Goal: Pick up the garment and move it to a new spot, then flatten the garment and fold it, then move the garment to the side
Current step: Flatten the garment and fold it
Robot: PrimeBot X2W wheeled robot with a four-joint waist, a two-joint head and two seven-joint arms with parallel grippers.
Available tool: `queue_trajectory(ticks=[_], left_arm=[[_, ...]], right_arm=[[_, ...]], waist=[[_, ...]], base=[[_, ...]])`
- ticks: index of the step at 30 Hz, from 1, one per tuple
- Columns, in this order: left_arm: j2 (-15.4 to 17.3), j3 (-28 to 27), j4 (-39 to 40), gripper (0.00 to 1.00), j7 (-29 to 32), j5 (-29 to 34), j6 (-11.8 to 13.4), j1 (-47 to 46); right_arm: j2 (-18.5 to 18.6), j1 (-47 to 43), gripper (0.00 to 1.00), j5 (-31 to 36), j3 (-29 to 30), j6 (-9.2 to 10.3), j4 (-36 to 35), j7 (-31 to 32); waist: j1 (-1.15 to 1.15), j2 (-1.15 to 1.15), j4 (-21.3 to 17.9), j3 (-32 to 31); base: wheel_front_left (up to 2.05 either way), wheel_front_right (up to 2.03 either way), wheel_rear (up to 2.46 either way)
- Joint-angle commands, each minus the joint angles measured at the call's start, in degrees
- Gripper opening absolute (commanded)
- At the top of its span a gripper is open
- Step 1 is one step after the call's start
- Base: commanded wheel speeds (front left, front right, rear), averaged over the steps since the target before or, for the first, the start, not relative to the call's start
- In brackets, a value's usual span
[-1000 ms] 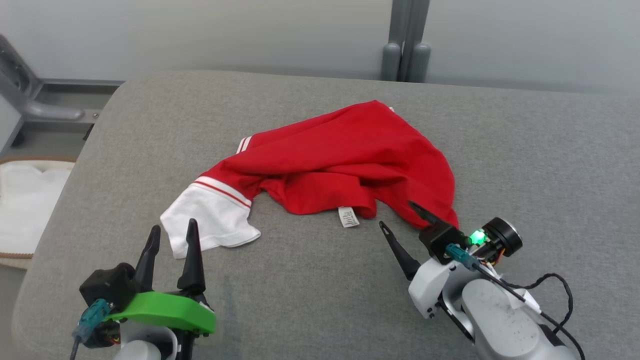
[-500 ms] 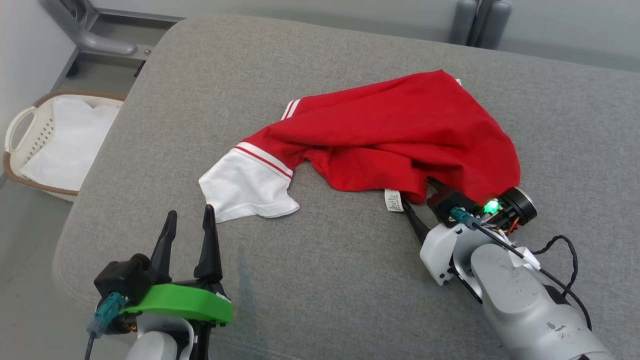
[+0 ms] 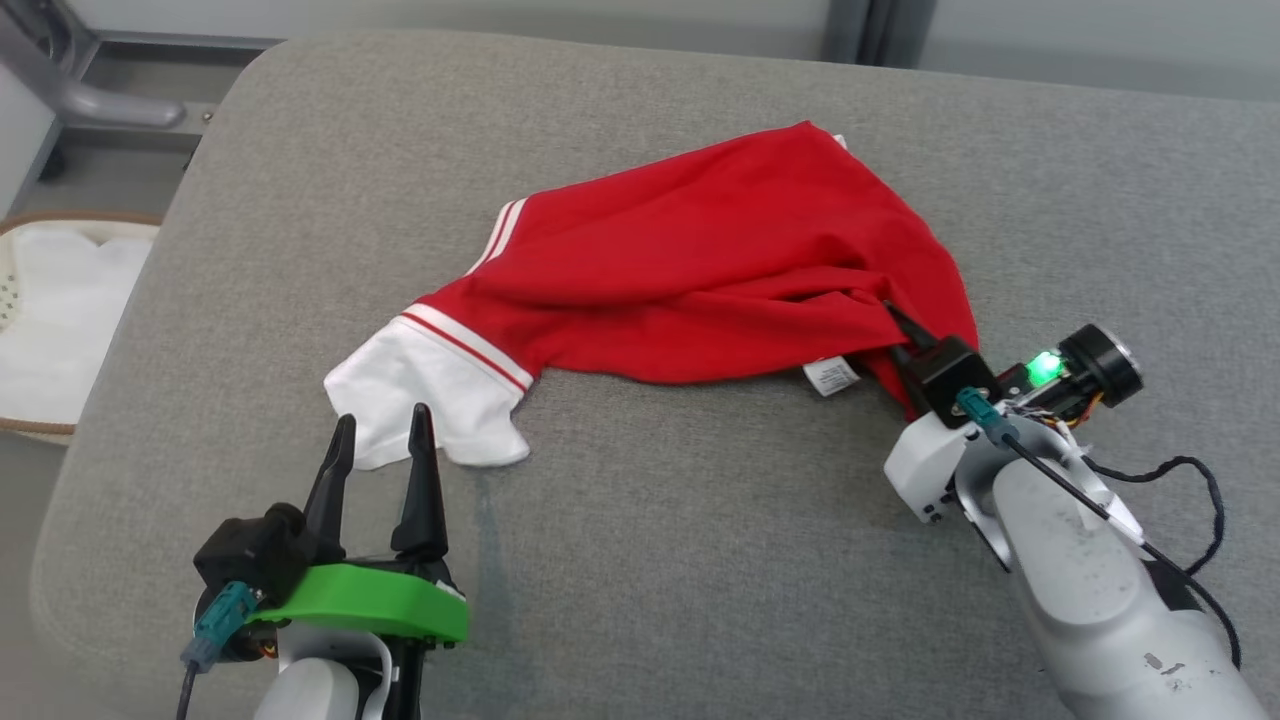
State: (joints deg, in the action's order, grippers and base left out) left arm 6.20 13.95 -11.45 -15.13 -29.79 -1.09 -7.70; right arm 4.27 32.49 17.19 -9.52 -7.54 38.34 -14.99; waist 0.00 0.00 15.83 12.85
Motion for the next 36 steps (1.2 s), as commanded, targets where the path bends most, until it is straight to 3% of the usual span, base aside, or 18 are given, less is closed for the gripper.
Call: queue_trajectory(ticks=[1, 13, 21, 22, 23, 36], left_arm=[[-0.07, -0.11, -0.05, 1.00, 0.01, 0.50, -0.31, -0.39], [0.45, 0.48, -0.11, 1.00, 0.26, 0.60, -0.51, -0.61], [0.99, 0.43, -0.15, 1.00, 0.29, 0.20, -0.05, 0.08], [1.02, 0.45, -0.18, 1.00, 0.33, 0.15, -0.01, 0.10], [1.13, 0.46, -0.21, 1.00, 0.38, 0.14, 0.02, 0.15], [1.60, 0.65, -0.38, 1.00, 0.33, -0.04, 0.43, 1.17]], right_arm=[[1.36, -1.10, 0.00, 1.00, 0.92, 0.12, -1.84, -0.27], [8.75, -10.32, 0.00, 8.44, 5.61, 0.12, -14.37, -0.27], [6.64, -18.57, 0.00, 10.89, 9.12, 0.11, -16.01, -0.27], [6.15, -19.29, 0.46, 10.87, 9.60, 0.11, -16.25, -0.27], [5.38, -20.09, 1.00, 10.55, 10.16, 0.12, -16.72, -0.27], [3.07, -25.28, 1.00, 7.60, 21.28, 0.11, -21.87, -0.27]], waist=[[0.00, 0.00, -3.82, -1.59], [0.00, 0.00, -10.38, -2.55], [0.00, 0.00, -12.20, -2.53], [0.00, 0.00, -12.35, -2.56], [0.00, 0.00, -12.61, -2.65], [0.00, 0.00, -15.33, -4.85]], base=[[0.00, 0.00, 0.00], [0.00, 0.00, 0.00], [0.00, 0.00, 0.00], [0.00, 0.00, 0.00], [0.00, 0.00, 0.00], [0.00, 0.00, 0.00]])
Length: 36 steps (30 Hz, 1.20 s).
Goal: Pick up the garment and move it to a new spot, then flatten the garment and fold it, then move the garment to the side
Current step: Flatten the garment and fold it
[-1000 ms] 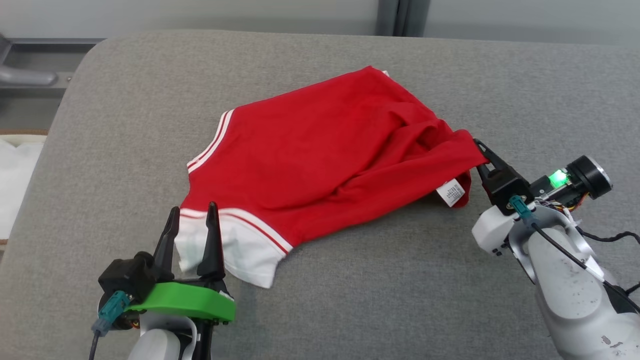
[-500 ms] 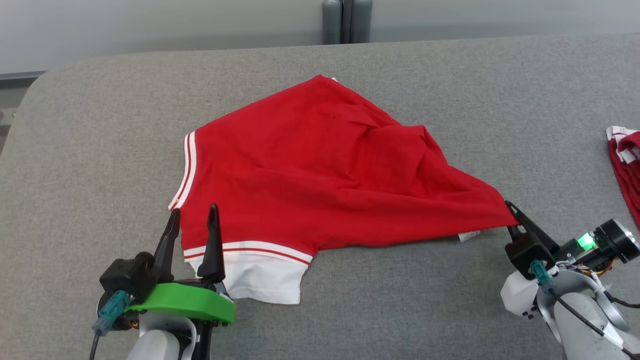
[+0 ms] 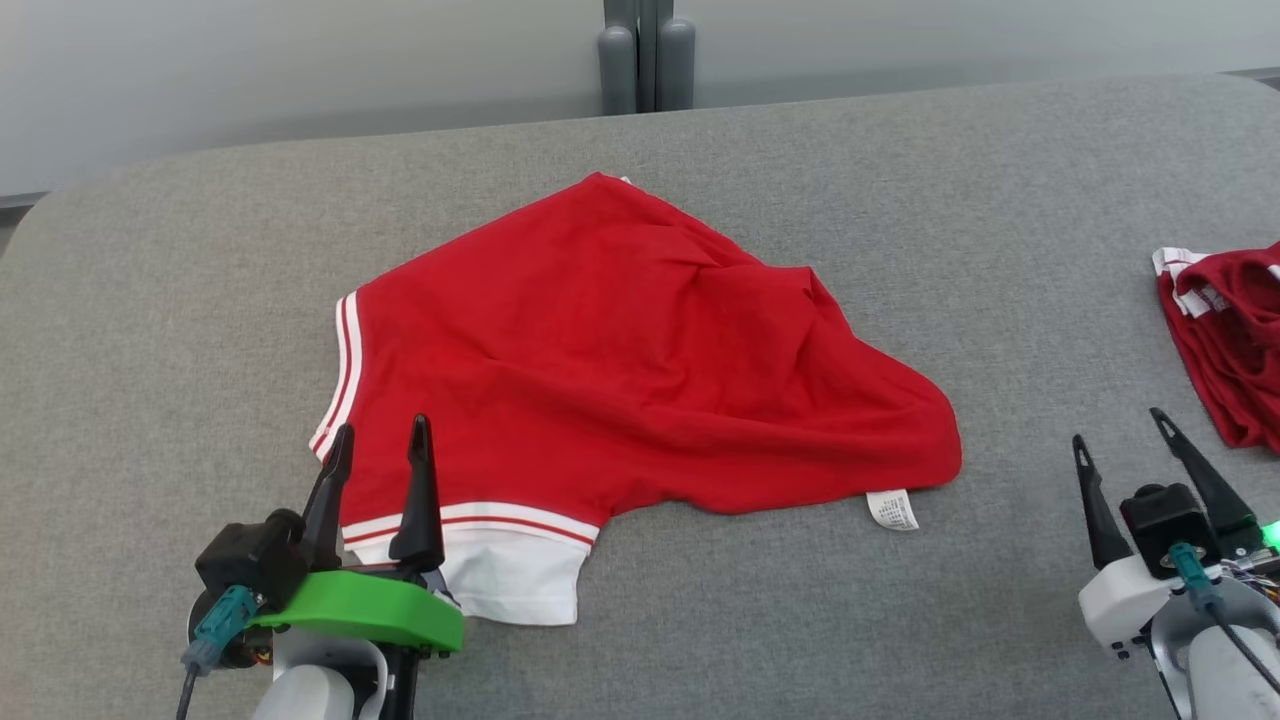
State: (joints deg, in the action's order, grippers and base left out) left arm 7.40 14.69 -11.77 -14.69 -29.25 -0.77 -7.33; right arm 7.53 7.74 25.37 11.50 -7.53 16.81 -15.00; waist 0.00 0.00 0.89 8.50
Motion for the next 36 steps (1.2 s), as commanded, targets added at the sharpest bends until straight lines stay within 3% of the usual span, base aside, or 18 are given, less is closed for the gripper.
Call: queue_trajectory(ticks=[1, 5, 14, 25, 36], left_arm=[[0.42, -0.06, -0.01, 1.00, -0.14, -0.55, 0.02, 0.85], [0.35, -0.17, -0.09, 1.00, -0.26, -0.53, -0.21, 1.19], [0.00, 0.86, -1.90, 1.00, -0.53, 1.46, -0.50, 3.17], [-2.03, -1.02, -5.05, 1.00, -0.47, 5.09, -1.36, 7.30], [-3.41, -2.96, -5.27, 1.00, -0.42, 7.71, -2.27, 8.78]], right_arm=[[-0.41, -0.45, 1.00, -1.22, 1.16, 0.10, -0.88, -0.26], [-1.90, 0.28, 1.00, -4.40, 2.99, 0.10, -2.86, -0.26], [-4.40, 1.79, 1.00, -11.07, 0.82, 0.10, -4.66, -0.26], [-4.50, -2.01, 1.00, -25.42, -4.83, 0.10, -2.03, -0.26], [-4.51, -4.57, 1.00, -31.21, -8.78, 0.10, -0.72, -0.26]], waist=[[0.00, 0.00, -0.51, -0.76], [0.00, 0.00, -0.73, -2.21], [0.00, 0.00, 0.31, -6.76], [0.00, 0.00, 2.06, -10.72], [0.00, 0.00, 1.88, -11.50]], base=[[0.00, 0.00, 0.00], [0.00, 0.00, 0.00], [0.00, 0.00, 0.00], [0.00, 0.00, 0.00], [0.00, 0.00, 0.00]])
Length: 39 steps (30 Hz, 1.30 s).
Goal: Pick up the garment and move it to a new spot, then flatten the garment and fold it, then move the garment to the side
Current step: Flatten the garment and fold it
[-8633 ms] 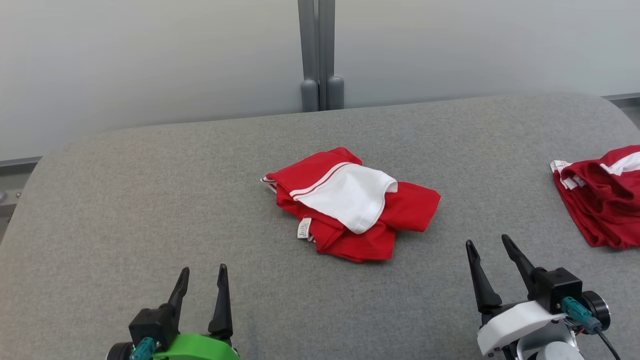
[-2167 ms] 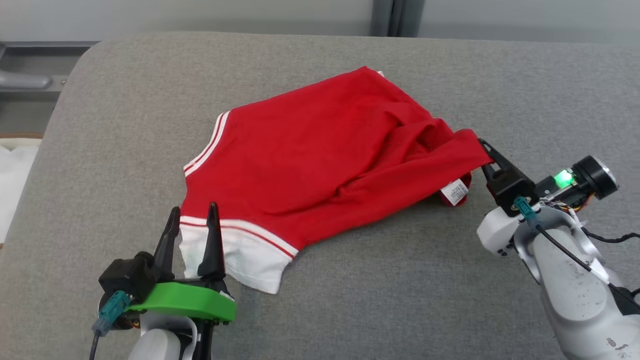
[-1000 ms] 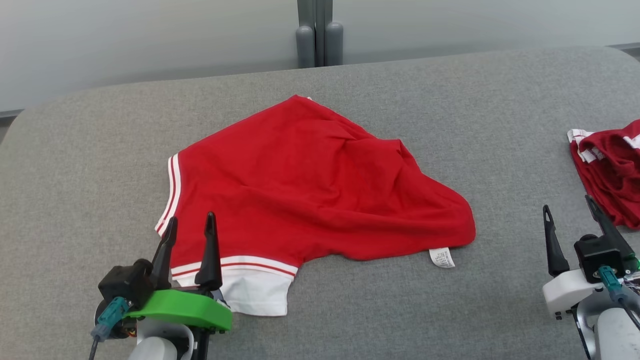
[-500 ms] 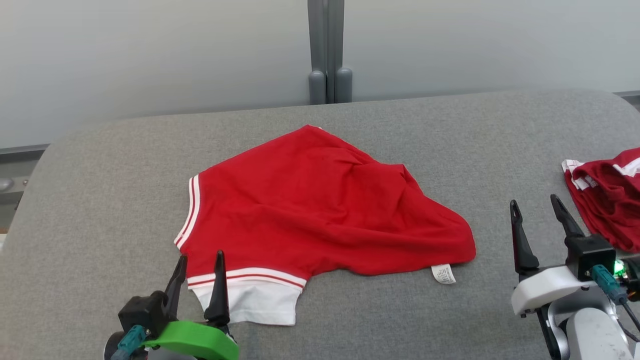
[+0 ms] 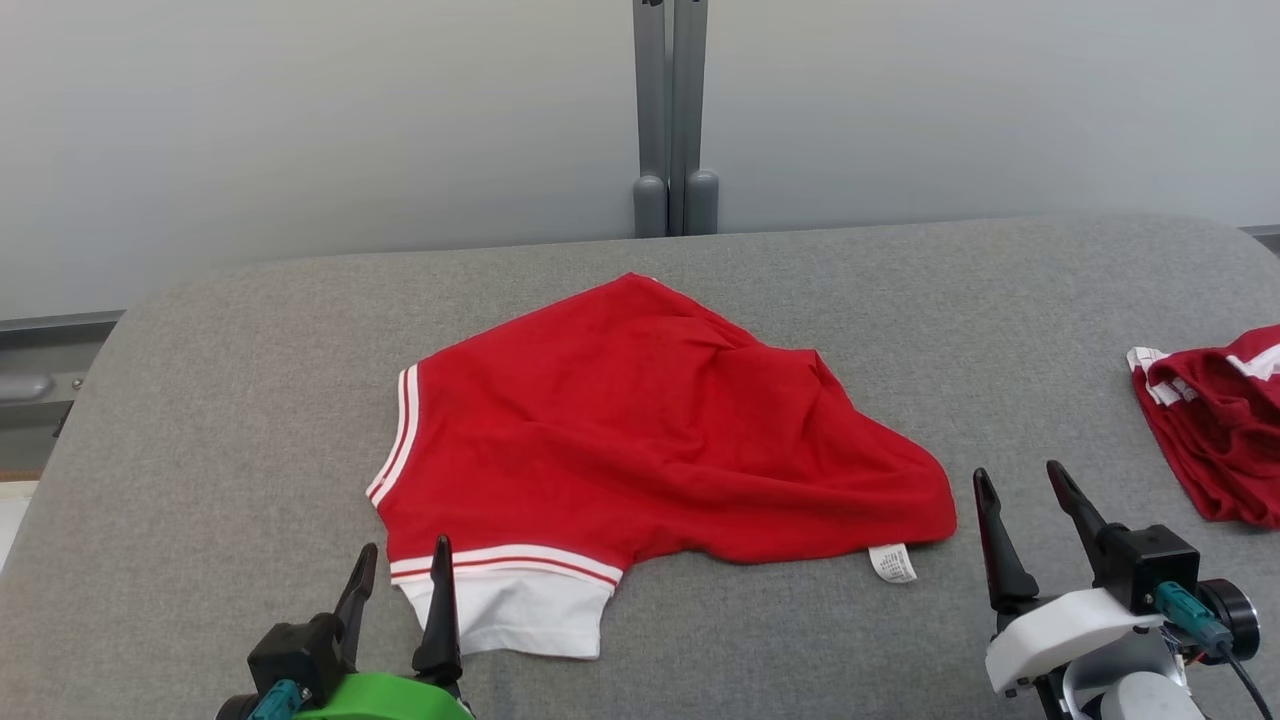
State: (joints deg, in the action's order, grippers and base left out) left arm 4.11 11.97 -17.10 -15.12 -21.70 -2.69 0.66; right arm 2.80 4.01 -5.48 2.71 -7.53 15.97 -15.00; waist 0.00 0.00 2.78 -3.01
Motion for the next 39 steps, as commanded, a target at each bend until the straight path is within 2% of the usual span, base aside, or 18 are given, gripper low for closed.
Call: queue_trajectory(ticks=[1, 19, 22, 29, 39], left_arm=[[-0.22, -0.33, 0.07, 1.00, 0.01, 0.25, -0.36, 0.79], [-0.95, -1.85, -0.97, 1.00, 0.00, 1.64, -1.42, -0.31], [-0.98, -1.83, -3.06, 1.00, 0.48, 0.45, -1.44, 0.35], [0.02, -0.03, -9.12, 1.00, 6.87, -1.95, -2.83, 1.75], [-0.09, -0.46, -16.47, 1.00, 3.67, -3.13, -3.06, -2.07]], right_arm=[[0.22, -0.88, 1.00, -0.45, -0.18, 0.10, 0.22, -0.26], [0.21, -0.07, 1.00, -1.07, -0.94, 0.10, 1.28, -0.26], [0.21, -0.04, 1.00, -1.12, -0.86, 0.10, 1.22, -0.26], [0.20, 0.07, 1.00, -1.08, -0.85, 0.10, 0.96, -0.26], [0.20, 0.82, 1.00, 0.07, -0.56, 0.10, 1.10, -0.26]], waist=[[0.00, 0.00, -0.01, 0.00], [0.00, 0.00, 0.02, 0.40], [0.00, 0.00, 0.01, 0.59], [0.00, 0.00, -0.16, 1.56], [0.00, 0.00, -1.23, 3.15]], base=[[0.00, 0.00, 0.00], [0.00, 0.00, 0.00], [0.00, 0.00, 0.00], [0.00, 0.00, 0.00], [0.00, 0.00, 0.00]])
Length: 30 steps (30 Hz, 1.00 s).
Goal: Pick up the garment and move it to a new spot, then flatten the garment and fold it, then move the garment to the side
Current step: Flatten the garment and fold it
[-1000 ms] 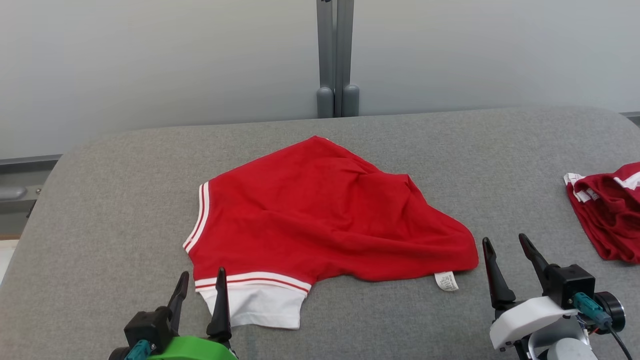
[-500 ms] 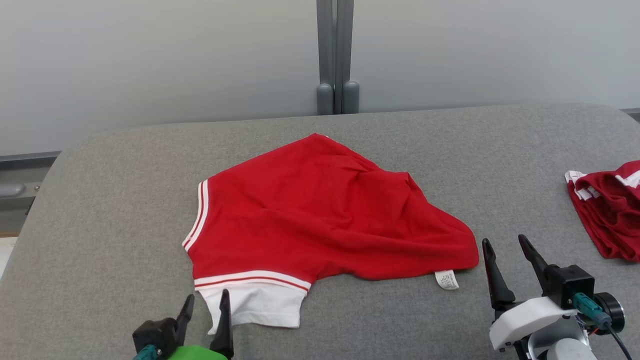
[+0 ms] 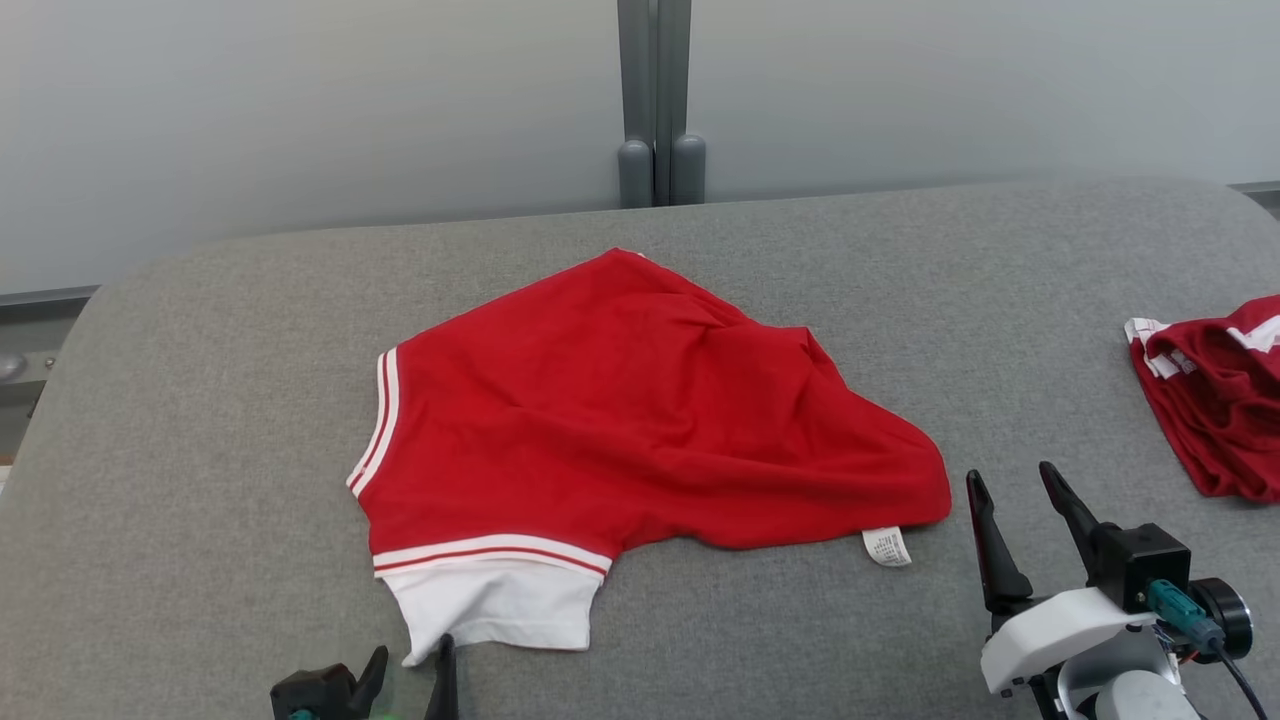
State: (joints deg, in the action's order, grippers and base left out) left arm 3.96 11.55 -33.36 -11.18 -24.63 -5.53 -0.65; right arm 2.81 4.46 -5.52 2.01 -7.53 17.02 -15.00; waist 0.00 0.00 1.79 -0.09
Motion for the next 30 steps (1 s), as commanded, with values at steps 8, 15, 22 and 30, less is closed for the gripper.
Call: queue_trajectory(ticks=[8, 15, 22, 30], left_arm=[[-0.33, 0.78, -4.47, 1.00, -2.32, -2.54, -1.22, -4.15], [-0.55, 2.63, -4.45, 0.00, -3.35, -5.21, -1.89, -5.84], [0.44, 1.10, -0.82, 0.00, -4.05, -5.29, -1.92, -5.72], [1.20, 0.65, 3.17, 0.00, -4.03, -5.12, -1.96, -3.67]], right_arm=[[0.19, 0.88, 1.00, 0.90, 1.03, 0.10, 0.22, -0.26], [0.20, 2.27, 1.00, 2.33, 4.21, 0.10, 3.78, -0.26], [0.17, 7.60, 1.00, 3.69, 6.44, 0.10, 15.57, -0.26], [0.23, 13.72, 1.00, 2.04, 2.18, 0.10, 26.80, -0.26]], waist=[[0.00, 0.00, -1.19, 1.49], [0.00, 0.00, -0.21, 2.58], [0.00, 0.00, 2.24, 3.30], [0.00, 0.00, 4.08, 3.88]], base=[[0.00, 0.00, 0.00], [0.00, 0.00, 0.00], [0.00, 0.00, 0.00], [0.00, 0.00, 0.00]])
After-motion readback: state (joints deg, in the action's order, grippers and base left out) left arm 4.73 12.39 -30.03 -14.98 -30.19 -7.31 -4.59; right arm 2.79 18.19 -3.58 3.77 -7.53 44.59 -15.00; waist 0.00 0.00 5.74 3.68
